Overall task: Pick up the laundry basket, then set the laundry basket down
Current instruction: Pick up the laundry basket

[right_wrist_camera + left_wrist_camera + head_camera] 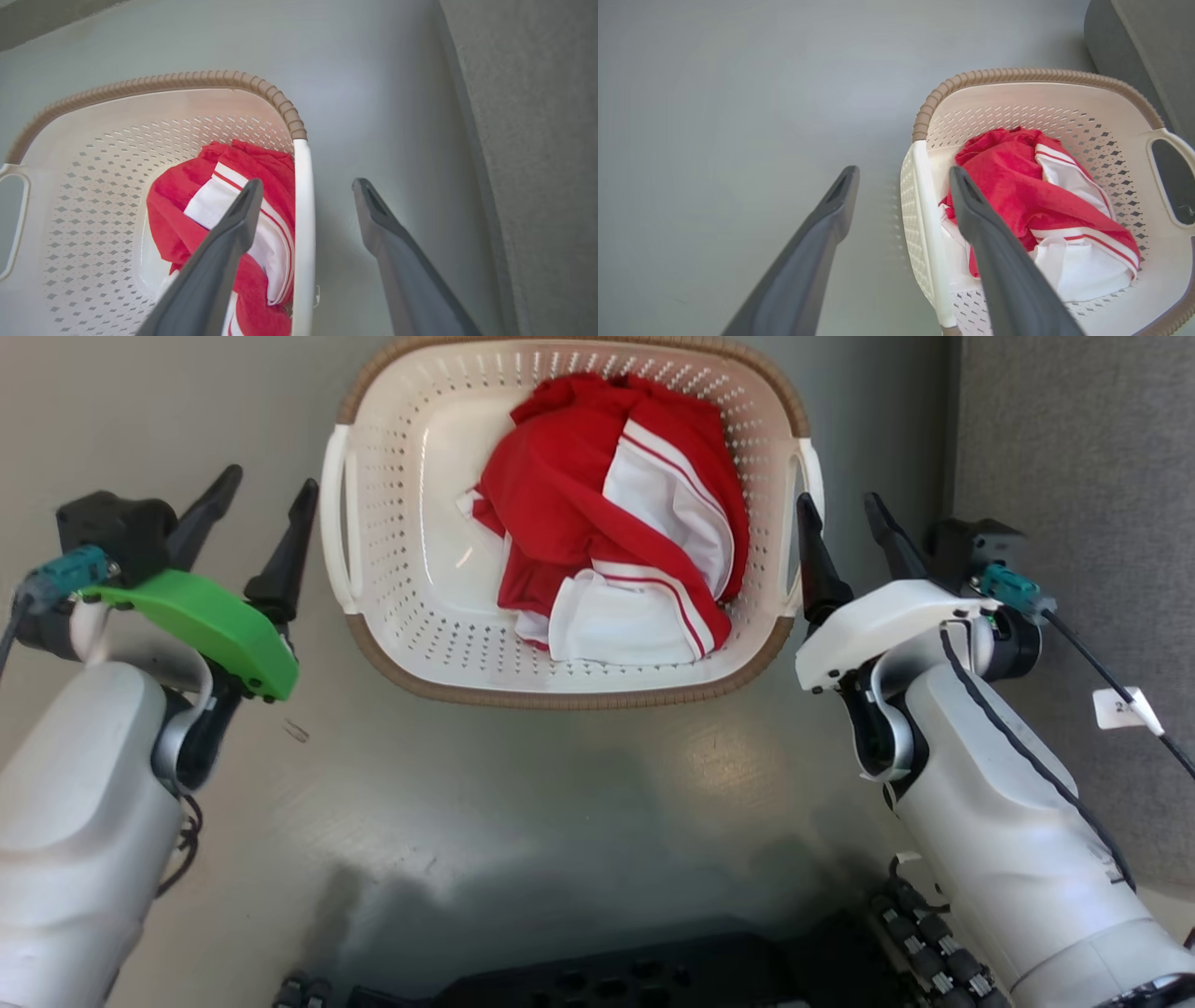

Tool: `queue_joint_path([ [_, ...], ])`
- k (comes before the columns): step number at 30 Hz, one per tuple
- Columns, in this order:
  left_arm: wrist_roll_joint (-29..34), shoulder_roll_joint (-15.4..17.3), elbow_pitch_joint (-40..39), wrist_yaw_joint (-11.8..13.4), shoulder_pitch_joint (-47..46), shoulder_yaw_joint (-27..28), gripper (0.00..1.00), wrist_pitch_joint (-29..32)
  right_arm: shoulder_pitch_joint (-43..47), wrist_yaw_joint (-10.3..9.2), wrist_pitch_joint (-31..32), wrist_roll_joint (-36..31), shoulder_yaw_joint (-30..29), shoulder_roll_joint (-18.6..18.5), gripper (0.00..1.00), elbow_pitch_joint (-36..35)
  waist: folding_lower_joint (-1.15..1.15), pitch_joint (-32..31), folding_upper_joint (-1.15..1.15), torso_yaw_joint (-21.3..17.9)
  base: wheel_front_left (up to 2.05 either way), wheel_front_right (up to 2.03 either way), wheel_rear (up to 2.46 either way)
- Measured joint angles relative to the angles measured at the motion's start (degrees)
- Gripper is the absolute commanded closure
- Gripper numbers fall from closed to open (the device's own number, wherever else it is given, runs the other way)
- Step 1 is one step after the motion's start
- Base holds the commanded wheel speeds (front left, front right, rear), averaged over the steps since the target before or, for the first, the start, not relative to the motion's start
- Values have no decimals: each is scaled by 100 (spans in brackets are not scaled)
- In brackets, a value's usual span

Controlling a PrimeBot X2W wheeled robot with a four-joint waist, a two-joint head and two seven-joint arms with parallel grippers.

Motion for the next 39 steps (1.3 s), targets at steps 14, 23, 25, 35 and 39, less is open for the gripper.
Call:
queue_joint_path([
  [14, -425, 66, 315, 0, -600, -717, 0, 282, -543, 0, -1, 453, 534, -7, 0, 366, 0, 613, 0, -173, 0, 0, 0],
  [23, -619, 151, 582, 0, -799, -1009, 0, 327, -796, 0, 0, 709, 875, -18, 0, 536, 0, 783, 0, -247, 0, 0, 0],
  [25, -690, 151, 614, 0, -805, -1082, 0, 330, -801, 0, 0, 757, 958, -7, 0, 577, 0, 791, 0, -240, 0, 0, 0],
  [35, -873, 166, 773, -4, -1037, -1452, 100, 319, -1066, -5, -2, 1040, 1217, -21, 100, 673, 0, 813, 0, -217, 0, 0, 0],
  [39, -1033, 154, 798, 34, -1092, -1579, 100, 265, -1113, -8, -1, 1129, 1267, 19, 100, 701, -1, 791, 0, -220, 0, 0, 0],
])
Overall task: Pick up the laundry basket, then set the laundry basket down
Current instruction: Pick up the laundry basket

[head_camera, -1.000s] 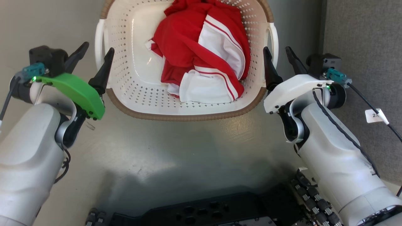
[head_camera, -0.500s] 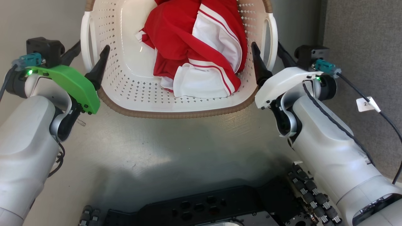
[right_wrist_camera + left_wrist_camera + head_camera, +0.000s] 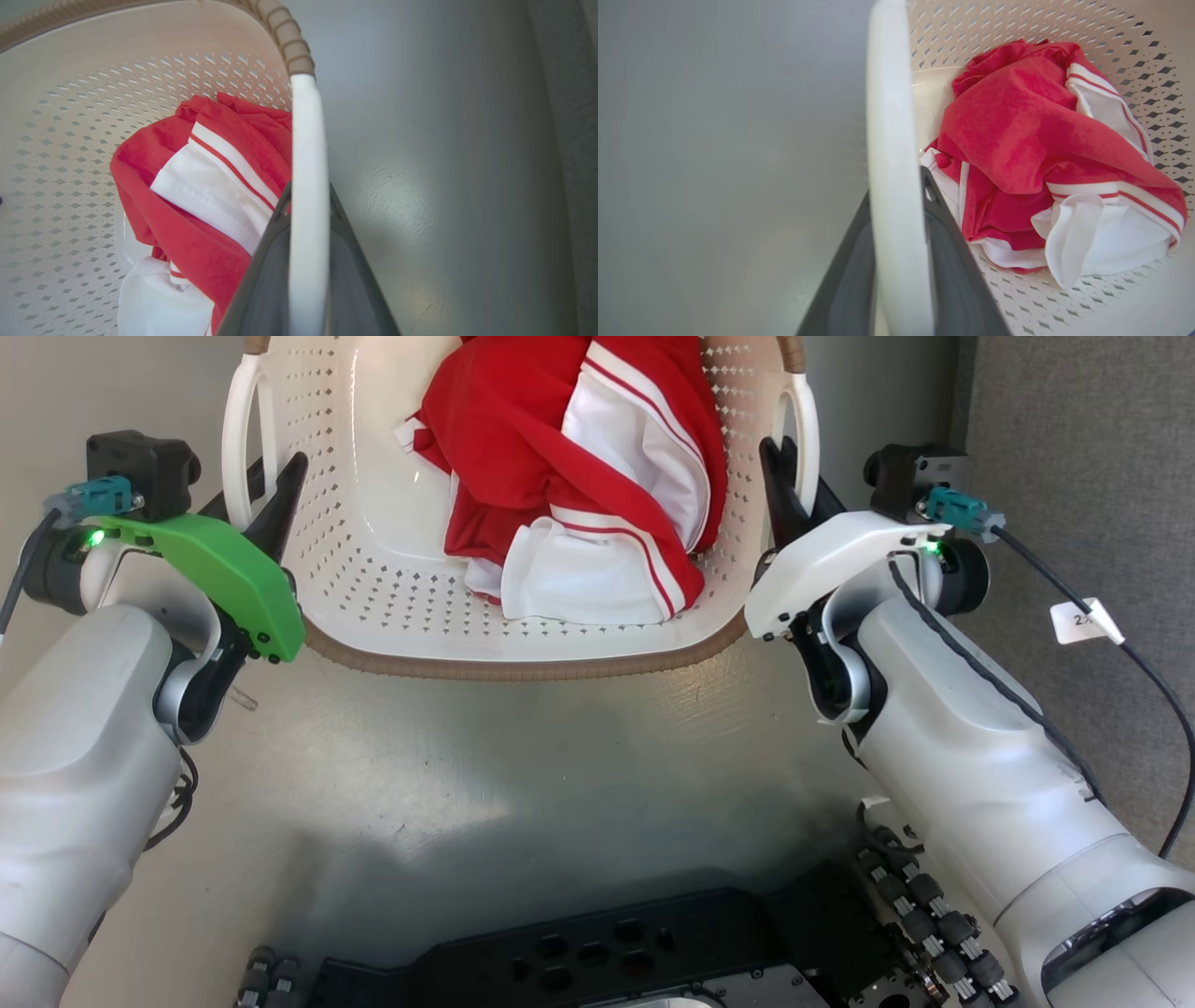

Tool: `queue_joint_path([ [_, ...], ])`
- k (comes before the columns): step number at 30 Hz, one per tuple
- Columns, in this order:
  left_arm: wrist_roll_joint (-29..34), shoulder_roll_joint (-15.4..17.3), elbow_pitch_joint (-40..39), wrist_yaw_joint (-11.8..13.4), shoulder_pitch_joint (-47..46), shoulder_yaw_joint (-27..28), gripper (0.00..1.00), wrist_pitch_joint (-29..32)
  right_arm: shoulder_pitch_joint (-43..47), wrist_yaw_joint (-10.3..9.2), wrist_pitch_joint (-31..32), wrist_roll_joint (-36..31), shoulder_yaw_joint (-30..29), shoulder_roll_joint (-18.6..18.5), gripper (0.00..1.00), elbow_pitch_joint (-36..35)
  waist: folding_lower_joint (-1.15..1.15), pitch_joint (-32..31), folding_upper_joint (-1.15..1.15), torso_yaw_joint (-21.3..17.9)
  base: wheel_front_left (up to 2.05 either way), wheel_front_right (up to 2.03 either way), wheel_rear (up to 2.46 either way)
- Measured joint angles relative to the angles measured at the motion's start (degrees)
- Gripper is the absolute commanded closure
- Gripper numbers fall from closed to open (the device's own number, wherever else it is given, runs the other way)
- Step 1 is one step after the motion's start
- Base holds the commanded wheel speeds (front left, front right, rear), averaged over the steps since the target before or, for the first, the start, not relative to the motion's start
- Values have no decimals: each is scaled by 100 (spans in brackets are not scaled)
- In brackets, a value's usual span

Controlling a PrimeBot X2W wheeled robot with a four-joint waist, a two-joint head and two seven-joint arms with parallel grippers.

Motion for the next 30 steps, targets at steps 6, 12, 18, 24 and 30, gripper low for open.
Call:
queue_joint_path([
  [6, -130, -2, 170, 7, -26, -177, 100, -69, -2, 0, 1, 5, 77, 57, 100, 83, 0, -117, 0, -7, 0, 0, 0],
  [12, -236, -11, 345, 7, -16, -417, 100, -190, -2, -1, 1, 5, 226, 67, 100, 215, 0, -329, 0, -1, 0, 0, 0],
  [18, -498, -131, 536, 7, 81, -592, 100, -187, -1, -2, 1, 119, 422, 54, 100, 408, 0, -656, 0, 23, 0, 0, 0],
  [24, -829, -169, 708, 7, 230, -714, 100, -93, 4, -3, 2, 318, 848, 47, 100, 638, 0, -1075, 0, 58, 0, 0, 0],
  [30, -1100, -254, 829, 7, 267, -777, 100, 13, -3, -41, 178, 578, 1076, 41, 100, 764, 0, -1539, 0, 94, 0, 0, 0],
])
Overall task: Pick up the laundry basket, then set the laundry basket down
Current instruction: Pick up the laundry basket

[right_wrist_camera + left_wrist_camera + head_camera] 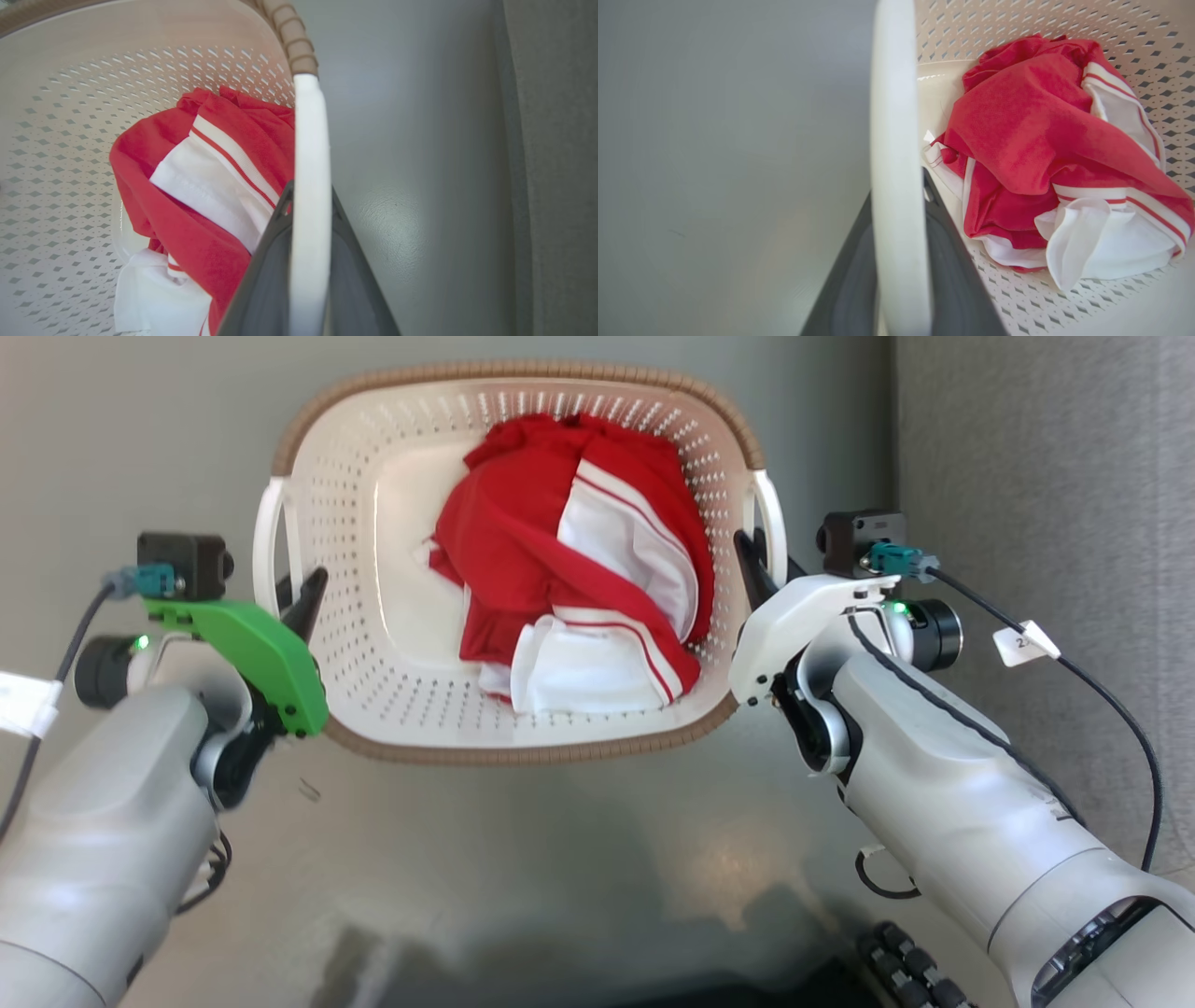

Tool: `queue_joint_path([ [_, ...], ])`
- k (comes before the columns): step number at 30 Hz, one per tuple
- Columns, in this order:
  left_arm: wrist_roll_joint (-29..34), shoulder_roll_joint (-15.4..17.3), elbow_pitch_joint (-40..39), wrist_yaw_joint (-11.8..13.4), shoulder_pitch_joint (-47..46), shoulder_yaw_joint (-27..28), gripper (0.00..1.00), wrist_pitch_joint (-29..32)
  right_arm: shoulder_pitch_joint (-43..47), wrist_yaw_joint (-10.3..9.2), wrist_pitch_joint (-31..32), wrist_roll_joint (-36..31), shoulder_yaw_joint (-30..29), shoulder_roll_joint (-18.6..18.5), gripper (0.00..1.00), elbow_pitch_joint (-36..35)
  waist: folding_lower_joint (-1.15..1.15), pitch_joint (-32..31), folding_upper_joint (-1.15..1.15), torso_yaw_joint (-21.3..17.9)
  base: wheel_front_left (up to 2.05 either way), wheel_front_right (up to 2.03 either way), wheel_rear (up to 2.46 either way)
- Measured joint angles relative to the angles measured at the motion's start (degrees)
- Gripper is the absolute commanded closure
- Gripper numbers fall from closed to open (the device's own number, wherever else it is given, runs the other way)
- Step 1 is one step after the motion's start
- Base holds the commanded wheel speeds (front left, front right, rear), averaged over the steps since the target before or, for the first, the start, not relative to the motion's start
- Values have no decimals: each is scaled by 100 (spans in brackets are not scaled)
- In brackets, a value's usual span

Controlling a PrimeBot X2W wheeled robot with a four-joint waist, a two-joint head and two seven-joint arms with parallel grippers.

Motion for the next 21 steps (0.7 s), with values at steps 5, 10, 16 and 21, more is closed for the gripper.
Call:
queue_joint_path([
  [5, -190, -54, 111, 1, 183, -52, 100, 134, -20, 5, 249, 85, 252, -19, 100, 89, 0, -399, 0, 20, 0, 0, 0],
  [10, -365, -115, 210, 1, 243, -172, 100, 259, -27, 100, 477, 235, 397, -36, 100, 218, 0, -807, 0, 32, 0, 0, 0],
  [16, -610, -220, 349, 1, 486, -193, 100, 458, 12, 212, 742, 492, 560, -42, 100, 352, 0, -1301, 0, 37, 0, 0, 0],
  [21, -746, -294, 437, 1, 616, -283, 100, 656, 120, 327, 959, 664, 697, -60, 100, 472, 0, -1711, 0, 29, 0, 0, 0],
])
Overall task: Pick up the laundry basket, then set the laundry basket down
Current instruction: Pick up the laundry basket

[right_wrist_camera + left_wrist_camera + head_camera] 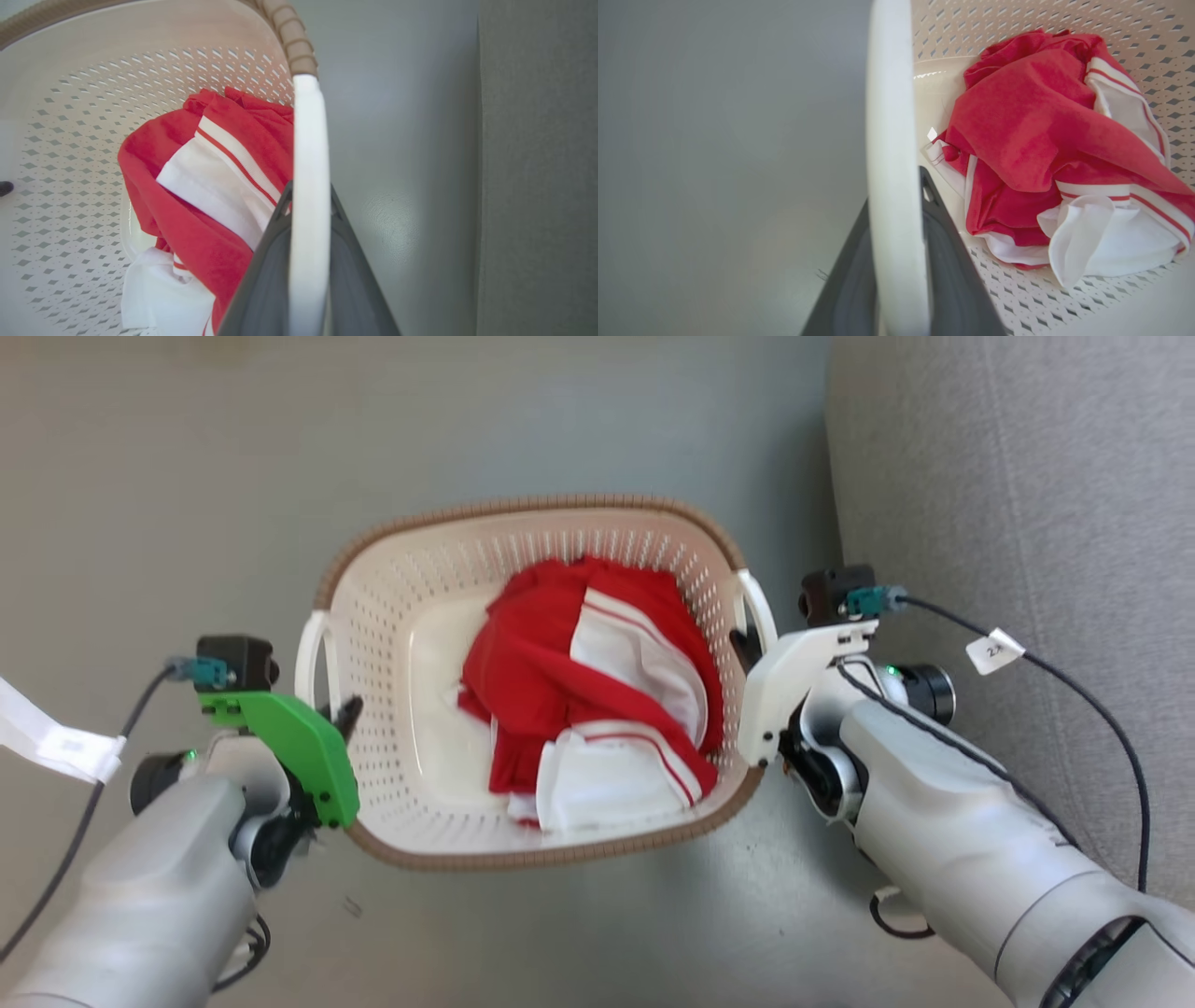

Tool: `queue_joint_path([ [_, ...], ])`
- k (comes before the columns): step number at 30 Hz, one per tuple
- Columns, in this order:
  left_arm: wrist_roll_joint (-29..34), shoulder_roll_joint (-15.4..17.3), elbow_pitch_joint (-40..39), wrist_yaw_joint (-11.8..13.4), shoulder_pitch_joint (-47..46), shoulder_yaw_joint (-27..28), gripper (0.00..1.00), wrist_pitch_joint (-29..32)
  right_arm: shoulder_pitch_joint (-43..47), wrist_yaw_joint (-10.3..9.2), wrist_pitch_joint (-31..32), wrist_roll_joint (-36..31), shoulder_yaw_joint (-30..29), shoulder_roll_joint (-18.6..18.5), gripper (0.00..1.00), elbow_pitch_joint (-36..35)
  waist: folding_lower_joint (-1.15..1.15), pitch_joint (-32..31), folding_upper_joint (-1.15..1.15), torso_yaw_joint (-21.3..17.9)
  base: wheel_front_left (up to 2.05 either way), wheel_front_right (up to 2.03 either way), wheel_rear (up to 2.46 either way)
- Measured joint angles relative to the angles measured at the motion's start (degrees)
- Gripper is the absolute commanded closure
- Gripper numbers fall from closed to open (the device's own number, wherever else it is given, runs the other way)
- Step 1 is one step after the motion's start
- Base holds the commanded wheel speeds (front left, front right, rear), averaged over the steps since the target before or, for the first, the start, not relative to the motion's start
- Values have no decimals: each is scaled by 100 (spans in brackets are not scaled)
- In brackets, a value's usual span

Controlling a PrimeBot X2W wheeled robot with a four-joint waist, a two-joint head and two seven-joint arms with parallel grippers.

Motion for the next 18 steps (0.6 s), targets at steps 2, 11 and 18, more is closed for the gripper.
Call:
queue_joint_path([
  [2, -58, -26, 41, 0, 105, -55, 100, 82, 68, 57, 110, 73, 64, 2, 100, 45, 0, -166, 0, -6, 0, 0, 0],
  [11, -357, -290, 309, 2, 594, -246, 100, 500, 508, 289, 565, 354, 269, -10, 100, 327, 0, -993, 0, -41, 0, 0, 0],
  [18, -503, -460, 528, 2, 912, -336, 100, 864, 803, 447, 846, 497, 398, -9, 100, 474, 0, -1489, 0, -53, 0, 0, 0],
])
